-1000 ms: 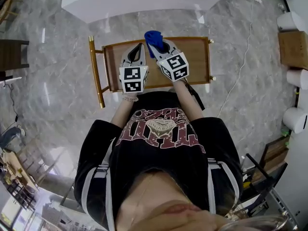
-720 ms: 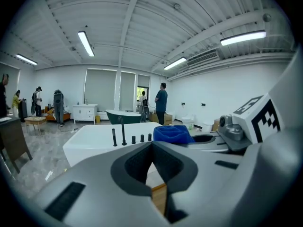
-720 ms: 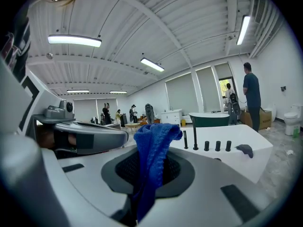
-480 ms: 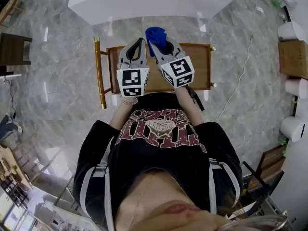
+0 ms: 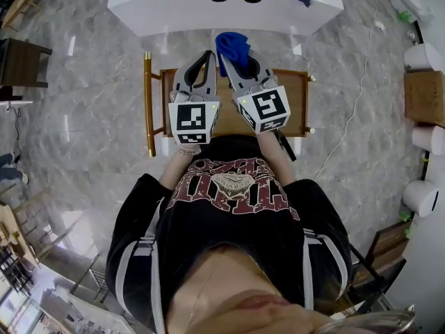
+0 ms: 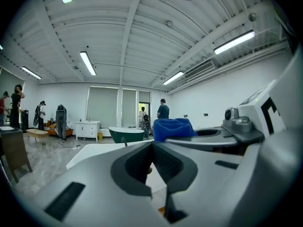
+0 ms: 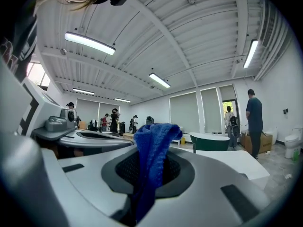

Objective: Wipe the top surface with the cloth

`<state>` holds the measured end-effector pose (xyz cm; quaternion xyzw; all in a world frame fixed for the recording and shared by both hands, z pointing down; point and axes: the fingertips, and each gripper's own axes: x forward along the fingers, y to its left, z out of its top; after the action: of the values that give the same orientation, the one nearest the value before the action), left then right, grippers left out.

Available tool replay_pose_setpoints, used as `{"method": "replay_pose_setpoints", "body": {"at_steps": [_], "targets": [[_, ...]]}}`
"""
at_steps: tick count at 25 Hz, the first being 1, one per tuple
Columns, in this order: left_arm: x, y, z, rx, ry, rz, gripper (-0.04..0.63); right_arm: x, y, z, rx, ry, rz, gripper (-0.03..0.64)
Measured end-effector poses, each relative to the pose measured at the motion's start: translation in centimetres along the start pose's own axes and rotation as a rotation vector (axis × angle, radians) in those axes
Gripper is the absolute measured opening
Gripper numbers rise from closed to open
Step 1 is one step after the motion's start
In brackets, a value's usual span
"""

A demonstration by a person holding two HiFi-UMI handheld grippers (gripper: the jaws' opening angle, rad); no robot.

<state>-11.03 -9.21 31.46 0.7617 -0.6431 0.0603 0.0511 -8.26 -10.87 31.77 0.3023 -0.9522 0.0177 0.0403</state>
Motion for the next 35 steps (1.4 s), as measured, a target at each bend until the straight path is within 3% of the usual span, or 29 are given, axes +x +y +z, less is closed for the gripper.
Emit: {"method": "replay_pose_setpoints", "body": {"at_steps": [35], "targets": [[-0.6, 1.5, 1.0, 0.046, -0.009, 0.037, 0.049, 0.9, 1.2, 1.1, -0.019, 0.014, 0.028, 0.055]]}}
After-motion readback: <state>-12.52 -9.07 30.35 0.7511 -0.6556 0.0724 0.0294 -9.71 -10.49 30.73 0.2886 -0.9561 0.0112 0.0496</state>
